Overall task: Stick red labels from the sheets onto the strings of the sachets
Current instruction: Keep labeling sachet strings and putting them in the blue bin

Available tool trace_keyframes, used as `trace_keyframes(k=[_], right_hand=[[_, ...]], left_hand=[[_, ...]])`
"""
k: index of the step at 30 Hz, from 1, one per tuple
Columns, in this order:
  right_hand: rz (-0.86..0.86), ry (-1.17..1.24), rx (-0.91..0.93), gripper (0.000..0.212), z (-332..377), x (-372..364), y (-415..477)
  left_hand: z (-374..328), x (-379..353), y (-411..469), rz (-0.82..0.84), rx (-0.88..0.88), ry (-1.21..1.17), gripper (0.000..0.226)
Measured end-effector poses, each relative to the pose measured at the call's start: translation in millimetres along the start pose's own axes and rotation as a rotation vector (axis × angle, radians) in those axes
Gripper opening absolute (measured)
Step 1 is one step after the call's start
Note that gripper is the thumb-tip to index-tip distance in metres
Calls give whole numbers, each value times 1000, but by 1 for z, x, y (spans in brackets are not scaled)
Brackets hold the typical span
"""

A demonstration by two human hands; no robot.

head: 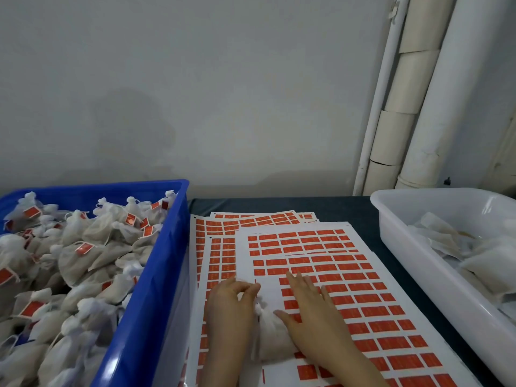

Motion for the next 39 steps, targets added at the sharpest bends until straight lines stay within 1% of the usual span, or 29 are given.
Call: trace_keyframes(k=[1,3,5,8,11,14,16,18,19,21,23,25,28,33,37,39], right_hand=[[7,15,-14,79,-1,1,-1],[13,60,-42,78,-1,3,-5],[10,98,-59,78,-1,4,-9],[1,159,-83,79,0,8,-12],[-9,189,-98,79,0,11,-14],[-18,149,-94,76,-1,11,-16],[-19,117,-84,74,-1,9,-18],[-22,105,-80,72,-1,8,-17],[-24,104,-81,72,-1,8,-17],[-31,102,-81,72,-2,8,-17],[-36,97,-79,72,-3,6,-17],[-34,95,-85,72,-4,5,-17],[-26,93,-91,73,-5,2,-16],[-36,98,-96,72,-7,0,-14],[-70,149,-88,66,-7,0,-14],[-107,235,-130,61,-7,3,-13]], left_hand=[[1,-2,1,1,-17,6,16],[3,-7,1,56,-31,57,16],[4,-11,0,98,-9,139,19],[3,-14,-4,129,22,139,19],[0,-11,-7,105,34,94,17],[-4,-11,-8,68,6,102,20],[-7,-12,-9,73,-15,98,21],[-8,-12,-10,79,9,54,20],[-7,-11,-9,62,20,62,20],[-2,-10,-7,35,-11,194,25],[2,-11,-5,58,-27,248,28],[1,-14,-5,106,-25,225,28],[-3,-16,-8,118,-61,214,27],[-8,-14,-11,48,-111,122,29],[-12,-6,-7,-82,-11,-29,20],[-10,-4,-5,-82,39,-58,16]])
Point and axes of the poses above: each hand's wrist, its own y-axis towards the middle knuckle, its own x-axis out of the back of the hand, z = x × y, the point moved 5 cm from there along y, towards the middle knuckle, and after that the axes turned 15 degrees about -z, right-handed, at the moved point
